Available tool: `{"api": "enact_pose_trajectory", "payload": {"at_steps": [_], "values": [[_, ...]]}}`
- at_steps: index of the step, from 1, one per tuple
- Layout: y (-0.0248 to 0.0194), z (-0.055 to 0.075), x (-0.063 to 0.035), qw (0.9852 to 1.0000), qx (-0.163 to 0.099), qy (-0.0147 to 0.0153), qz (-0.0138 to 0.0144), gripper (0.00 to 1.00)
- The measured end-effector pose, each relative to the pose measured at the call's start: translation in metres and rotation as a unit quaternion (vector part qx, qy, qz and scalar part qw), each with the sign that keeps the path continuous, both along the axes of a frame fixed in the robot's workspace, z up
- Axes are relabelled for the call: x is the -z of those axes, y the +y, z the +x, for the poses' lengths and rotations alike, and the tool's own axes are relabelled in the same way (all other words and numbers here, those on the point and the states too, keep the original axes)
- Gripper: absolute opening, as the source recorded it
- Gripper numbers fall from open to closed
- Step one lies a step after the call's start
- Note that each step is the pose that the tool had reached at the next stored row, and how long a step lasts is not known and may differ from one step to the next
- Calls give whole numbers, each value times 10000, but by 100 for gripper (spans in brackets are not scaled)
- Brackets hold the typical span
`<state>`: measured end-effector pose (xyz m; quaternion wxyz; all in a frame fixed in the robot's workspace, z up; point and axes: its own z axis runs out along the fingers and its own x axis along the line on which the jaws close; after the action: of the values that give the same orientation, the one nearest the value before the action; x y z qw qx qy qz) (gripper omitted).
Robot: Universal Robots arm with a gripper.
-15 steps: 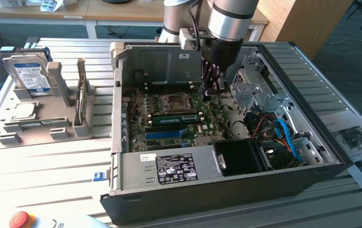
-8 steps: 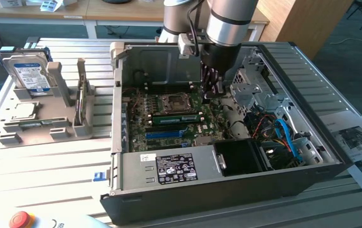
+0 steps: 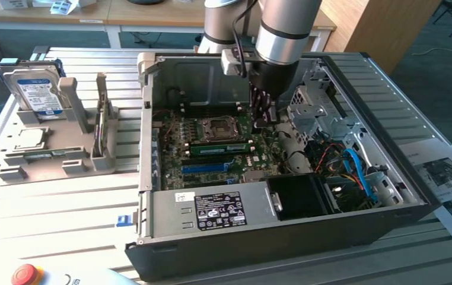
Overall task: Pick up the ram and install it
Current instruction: 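Press down the ram until it locks into place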
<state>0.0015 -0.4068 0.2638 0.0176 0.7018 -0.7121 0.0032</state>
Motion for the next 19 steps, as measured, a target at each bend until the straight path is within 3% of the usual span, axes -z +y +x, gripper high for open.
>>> {"api": "enact_pose_trajectory", "payload": {"at_steps": [7, 15, 19], "values": [[-2, -1, 20, 10000, 1, -2, 0, 10], [-46, -4, 22, 10000, 1, -1, 0, 10], [-47, -4, 22, 10000, 0, -2, 0, 10]]}}
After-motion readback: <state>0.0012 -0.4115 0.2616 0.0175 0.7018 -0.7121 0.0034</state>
